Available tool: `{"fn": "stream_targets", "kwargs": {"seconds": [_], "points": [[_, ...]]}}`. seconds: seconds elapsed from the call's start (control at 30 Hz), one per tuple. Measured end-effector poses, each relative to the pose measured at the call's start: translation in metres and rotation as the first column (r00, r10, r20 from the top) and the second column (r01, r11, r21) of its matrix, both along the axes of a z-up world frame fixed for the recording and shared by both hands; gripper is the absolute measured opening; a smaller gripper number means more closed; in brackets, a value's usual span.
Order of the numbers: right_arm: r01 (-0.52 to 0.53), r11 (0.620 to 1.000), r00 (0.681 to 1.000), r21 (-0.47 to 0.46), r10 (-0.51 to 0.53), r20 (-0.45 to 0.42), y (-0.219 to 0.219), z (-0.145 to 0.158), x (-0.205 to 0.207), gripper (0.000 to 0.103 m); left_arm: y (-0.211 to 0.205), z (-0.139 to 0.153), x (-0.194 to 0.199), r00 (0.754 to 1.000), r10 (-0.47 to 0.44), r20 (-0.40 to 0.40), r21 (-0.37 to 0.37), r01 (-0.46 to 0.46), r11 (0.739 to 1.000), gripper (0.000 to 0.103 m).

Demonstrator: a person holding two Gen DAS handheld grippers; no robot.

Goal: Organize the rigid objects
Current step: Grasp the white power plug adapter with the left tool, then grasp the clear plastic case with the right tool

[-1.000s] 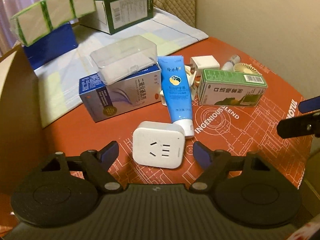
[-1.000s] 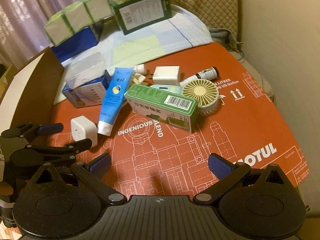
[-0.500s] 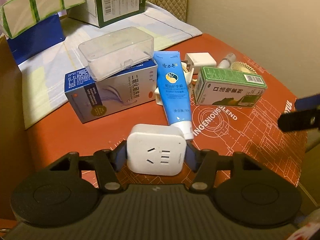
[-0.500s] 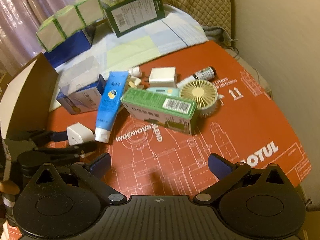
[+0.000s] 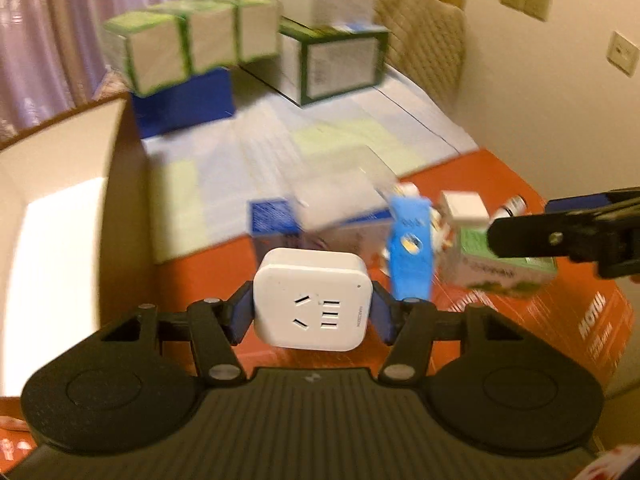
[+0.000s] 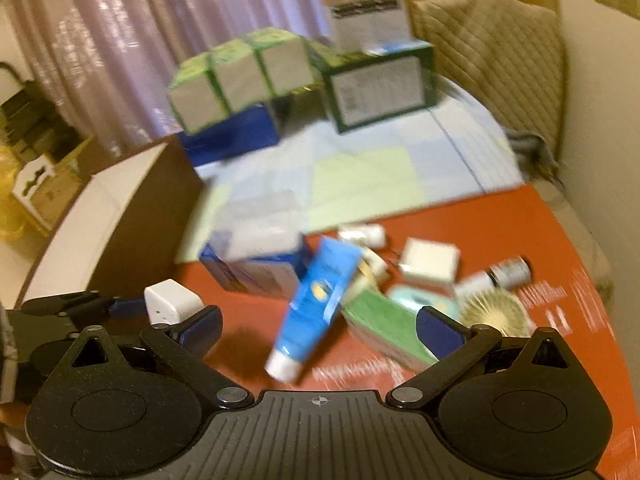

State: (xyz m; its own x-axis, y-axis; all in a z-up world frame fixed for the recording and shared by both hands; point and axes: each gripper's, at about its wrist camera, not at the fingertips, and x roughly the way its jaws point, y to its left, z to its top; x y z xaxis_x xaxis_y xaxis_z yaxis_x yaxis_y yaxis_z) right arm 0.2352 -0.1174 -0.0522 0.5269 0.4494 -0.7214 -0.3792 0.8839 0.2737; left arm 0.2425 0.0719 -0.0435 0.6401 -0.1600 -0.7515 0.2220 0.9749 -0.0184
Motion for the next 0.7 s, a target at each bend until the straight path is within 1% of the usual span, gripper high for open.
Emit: {"fn": "stream_targets", "kwargs": {"seconds": [0.07,0.13,0.23,0.3,0.5,0.7], "points": [[-0.035,0.999,0.999,0.014,0.035,0.025,0.011,0.002,0.008,0.1,0.006,0.007,0.004,0.999,0.032,0.006,-0.007,-0.032,0.999,0.055],[-0.072,0.997,0.996,0.023,0.071,0.045,0.022,0.004,0.016,0.095,0.011,0.01,0.008,0.998,0.066,0.002,-0.013,-0.066,0.998,0.055],[-0.099,0.995,0.994,0.017,0.098,0.054,0.036,0.004,0.031,0.094,0.014,0.011,0.013,0.994,0.106,0.0,-0.003,-0.106,0.994,0.055],[-0.113,0.993,0.992,0.019,0.112,0.054,0.045,0.003,0.038,0.094,0.019,0.011,0.016,0.991,0.13,-0.009,-0.014,-0.131,0.991,0.055],[-0.147,0.989,0.988,0.015,0.146,0.042,0.065,-0.007,0.055,0.091,0.026,0.013,0.025,0.989,0.146,-0.015,-0.007,-0.147,0.989,0.055],[-0.155,0.988,0.988,-0.008,0.155,0.011,0.08,-0.019,0.07,0.09,0.03,0.005,0.033,0.987,0.155,-0.042,-0.001,-0.155,0.988,0.055]]}}
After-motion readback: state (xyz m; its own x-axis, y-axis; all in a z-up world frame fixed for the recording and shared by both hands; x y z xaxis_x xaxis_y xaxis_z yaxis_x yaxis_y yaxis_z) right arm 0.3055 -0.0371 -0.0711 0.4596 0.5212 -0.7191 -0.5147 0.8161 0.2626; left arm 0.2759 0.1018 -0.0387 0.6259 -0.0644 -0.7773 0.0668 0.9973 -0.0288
